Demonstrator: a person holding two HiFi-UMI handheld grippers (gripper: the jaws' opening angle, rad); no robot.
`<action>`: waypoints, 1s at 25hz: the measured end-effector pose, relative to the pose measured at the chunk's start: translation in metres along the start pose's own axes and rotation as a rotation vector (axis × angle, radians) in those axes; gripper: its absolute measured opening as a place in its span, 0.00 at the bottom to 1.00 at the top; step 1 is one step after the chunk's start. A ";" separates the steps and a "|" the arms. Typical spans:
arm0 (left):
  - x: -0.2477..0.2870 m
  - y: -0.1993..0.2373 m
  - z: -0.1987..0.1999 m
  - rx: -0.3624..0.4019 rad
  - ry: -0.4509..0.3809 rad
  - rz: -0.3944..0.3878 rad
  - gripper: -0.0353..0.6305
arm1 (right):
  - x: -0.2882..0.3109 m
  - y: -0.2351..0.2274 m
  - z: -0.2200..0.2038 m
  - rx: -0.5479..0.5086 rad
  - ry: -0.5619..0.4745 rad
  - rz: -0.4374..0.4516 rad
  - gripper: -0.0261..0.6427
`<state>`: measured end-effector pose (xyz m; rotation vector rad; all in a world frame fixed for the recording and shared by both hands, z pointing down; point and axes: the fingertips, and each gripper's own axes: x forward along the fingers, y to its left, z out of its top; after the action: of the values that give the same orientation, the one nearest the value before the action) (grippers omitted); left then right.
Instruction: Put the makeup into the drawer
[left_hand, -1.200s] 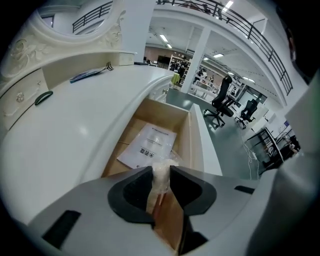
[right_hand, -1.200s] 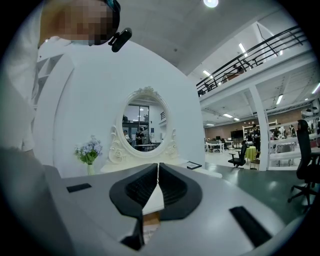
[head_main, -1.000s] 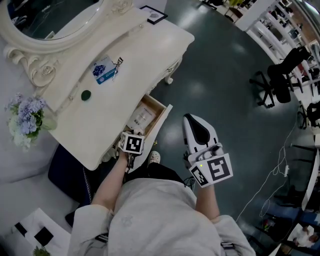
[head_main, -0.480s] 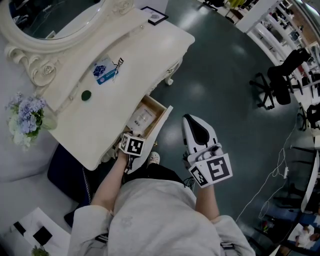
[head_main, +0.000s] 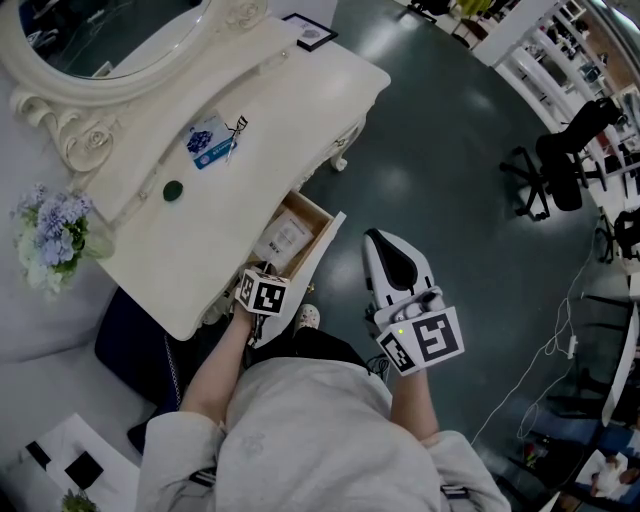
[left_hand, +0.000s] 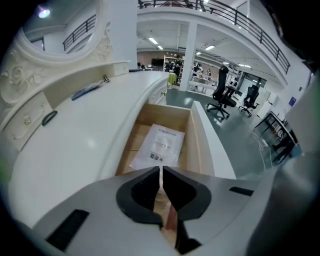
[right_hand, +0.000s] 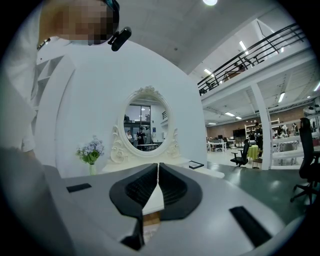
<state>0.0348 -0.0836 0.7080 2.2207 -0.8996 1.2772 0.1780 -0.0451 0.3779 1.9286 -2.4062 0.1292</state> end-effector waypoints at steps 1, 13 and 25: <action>-0.002 0.003 0.002 0.001 -0.015 0.013 0.09 | 0.000 0.000 0.000 0.002 -0.001 0.001 0.07; -0.055 0.010 0.039 -0.020 -0.227 -0.043 0.07 | 0.011 0.005 -0.003 0.018 0.003 0.050 0.07; -0.143 0.025 0.092 -0.095 -0.517 -0.038 0.07 | 0.032 0.025 -0.001 -0.006 0.012 0.124 0.07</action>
<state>0.0194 -0.1132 0.5390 2.5191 -1.0617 0.6269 0.1472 -0.0703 0.3809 1.7705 -2.5144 0.1377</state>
